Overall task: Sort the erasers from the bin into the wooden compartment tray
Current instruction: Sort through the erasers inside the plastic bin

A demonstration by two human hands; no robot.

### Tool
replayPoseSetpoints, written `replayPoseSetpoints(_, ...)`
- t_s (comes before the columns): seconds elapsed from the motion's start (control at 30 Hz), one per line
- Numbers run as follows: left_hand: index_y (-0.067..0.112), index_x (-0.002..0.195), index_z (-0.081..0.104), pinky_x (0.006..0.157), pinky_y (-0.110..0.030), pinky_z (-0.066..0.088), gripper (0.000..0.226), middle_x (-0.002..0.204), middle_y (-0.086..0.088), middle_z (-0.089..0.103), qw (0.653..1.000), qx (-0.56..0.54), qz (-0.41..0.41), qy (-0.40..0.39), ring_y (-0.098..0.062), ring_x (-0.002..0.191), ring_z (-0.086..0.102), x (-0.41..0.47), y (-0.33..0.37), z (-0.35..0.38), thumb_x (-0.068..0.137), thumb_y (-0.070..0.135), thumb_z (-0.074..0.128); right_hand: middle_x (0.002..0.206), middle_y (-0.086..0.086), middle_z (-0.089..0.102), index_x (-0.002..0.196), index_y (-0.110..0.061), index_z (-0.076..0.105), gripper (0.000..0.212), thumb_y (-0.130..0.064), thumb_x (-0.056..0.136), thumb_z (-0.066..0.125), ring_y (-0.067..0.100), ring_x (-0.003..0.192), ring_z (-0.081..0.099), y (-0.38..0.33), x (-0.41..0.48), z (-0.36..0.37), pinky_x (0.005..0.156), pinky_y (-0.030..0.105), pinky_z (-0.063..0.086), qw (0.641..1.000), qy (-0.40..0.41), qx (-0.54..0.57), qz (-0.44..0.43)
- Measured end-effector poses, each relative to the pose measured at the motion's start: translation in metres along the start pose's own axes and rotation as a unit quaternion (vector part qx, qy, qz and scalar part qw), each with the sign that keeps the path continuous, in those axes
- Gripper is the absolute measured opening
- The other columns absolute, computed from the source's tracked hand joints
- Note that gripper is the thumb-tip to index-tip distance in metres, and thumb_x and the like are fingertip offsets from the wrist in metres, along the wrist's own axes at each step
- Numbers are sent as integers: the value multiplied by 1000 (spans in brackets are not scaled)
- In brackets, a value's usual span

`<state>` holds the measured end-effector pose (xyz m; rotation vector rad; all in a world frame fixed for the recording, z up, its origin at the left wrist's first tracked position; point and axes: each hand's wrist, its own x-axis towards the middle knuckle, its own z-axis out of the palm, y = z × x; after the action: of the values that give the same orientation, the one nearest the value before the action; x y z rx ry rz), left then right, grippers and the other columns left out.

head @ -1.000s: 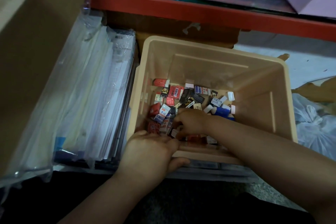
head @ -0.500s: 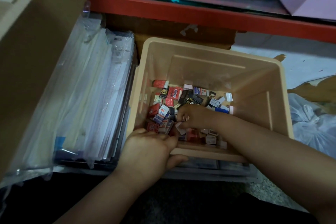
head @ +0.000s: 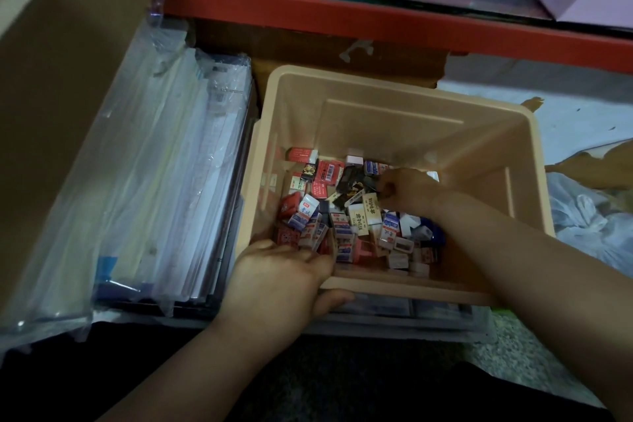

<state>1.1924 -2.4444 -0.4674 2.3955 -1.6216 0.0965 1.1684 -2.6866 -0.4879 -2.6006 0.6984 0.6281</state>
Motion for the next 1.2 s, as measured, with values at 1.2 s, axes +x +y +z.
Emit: replayPoseSetpoints(1.2,27,58,63,49,-14,38,44,50,13,59,1000,-24,13,-10,-7,44,56,-6,1,1,69,59,34,156,7,4,143,-14,21,59,-11,91,47,22,144,-2,-66,14,37,112,24,2,983,-10,17,-184)
